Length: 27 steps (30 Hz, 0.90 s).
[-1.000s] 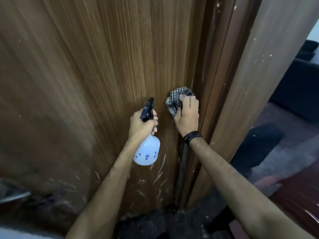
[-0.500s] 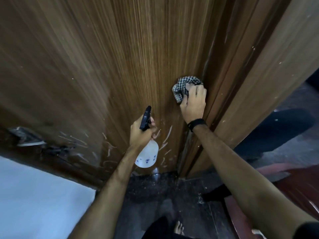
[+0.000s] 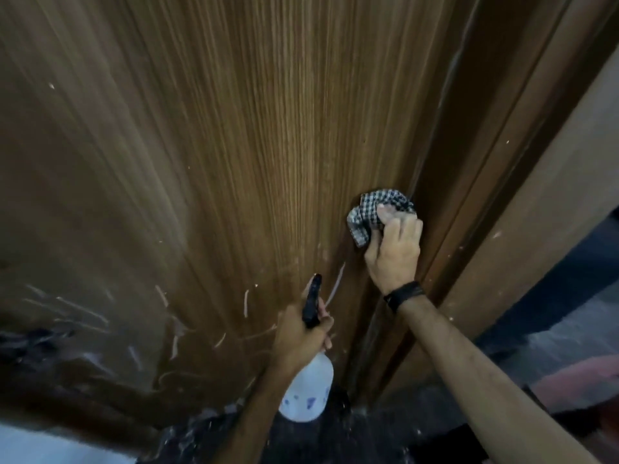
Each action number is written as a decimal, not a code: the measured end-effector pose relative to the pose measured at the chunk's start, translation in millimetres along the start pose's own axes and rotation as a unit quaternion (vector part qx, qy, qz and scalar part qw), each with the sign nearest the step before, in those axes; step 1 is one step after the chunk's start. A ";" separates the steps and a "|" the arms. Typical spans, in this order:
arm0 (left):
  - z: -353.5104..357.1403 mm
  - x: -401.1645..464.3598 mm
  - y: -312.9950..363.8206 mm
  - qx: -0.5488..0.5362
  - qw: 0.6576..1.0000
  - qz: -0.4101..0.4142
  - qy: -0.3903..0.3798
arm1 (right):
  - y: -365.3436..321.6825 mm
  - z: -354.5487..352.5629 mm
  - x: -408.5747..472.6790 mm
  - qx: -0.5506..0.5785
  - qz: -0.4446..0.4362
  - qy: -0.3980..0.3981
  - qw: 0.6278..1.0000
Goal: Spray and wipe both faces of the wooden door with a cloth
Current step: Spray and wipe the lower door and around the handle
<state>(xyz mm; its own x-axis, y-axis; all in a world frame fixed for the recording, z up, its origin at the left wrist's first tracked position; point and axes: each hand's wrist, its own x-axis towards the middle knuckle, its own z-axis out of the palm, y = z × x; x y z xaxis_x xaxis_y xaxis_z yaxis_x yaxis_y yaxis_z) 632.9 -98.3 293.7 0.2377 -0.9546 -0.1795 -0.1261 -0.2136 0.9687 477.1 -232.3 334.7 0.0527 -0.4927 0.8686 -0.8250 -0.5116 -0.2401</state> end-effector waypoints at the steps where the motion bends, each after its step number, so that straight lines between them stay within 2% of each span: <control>1: 2.5 12.0 -8.2 0.003 1.000 0.028 0.002 | 5.5 8.5 -8.7 0.001 -0.022 0.017 1.000; 3: 11.0 26.5 -26.8 0.012 0.997 0.071 -0.005 | 15.4 24.9 -27.7 0.004 -0.055 0.051 0.997; 8: 25.6 47.1 -60.4 0.013 0.994 0.102 -0.034 | 24.1 56.8 -49.9 0.010 -0.066 0.151 0.986; 13: 33.6 77.2 -93.1 0.008 0.981 0.194 -0.031 | 30.8 78.7 -51.6 0.005 -0.089 0.212 0.973; 17: 33.9 84.7 -120.1 0.004 0.969 0.245 -0.024 | 41.2 98.7 -82.9 0.018 -0.097 0.219 0.971; 21: 34.5 87.2 -131.3 0.018 0.967 0.255 0.000 | 55.2 120.6 -136.5 0.009 -0.100 0.168 0.981; 24: 35.3 83.6 -126.7 0.050 0.966 0.253 0.022 | 49.9 110.4 -120.4 -0.007 -0.113 0.182 0.977; 27: 35.5 77.9 -122.9 0.036 0.965 0.256 0.053 | 34.3 104.7 -98.7 -0.004 -0.124 0.198 0.972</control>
<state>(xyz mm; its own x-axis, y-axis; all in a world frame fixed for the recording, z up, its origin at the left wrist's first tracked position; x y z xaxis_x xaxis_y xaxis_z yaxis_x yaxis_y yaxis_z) 632.7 -153.8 154.5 0.2242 -0.9126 0.3419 -0.3182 0.2630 0.9108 502.5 -274.9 195.4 0.0319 -0.0438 0.9985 -0.8188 -0.5740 0.0010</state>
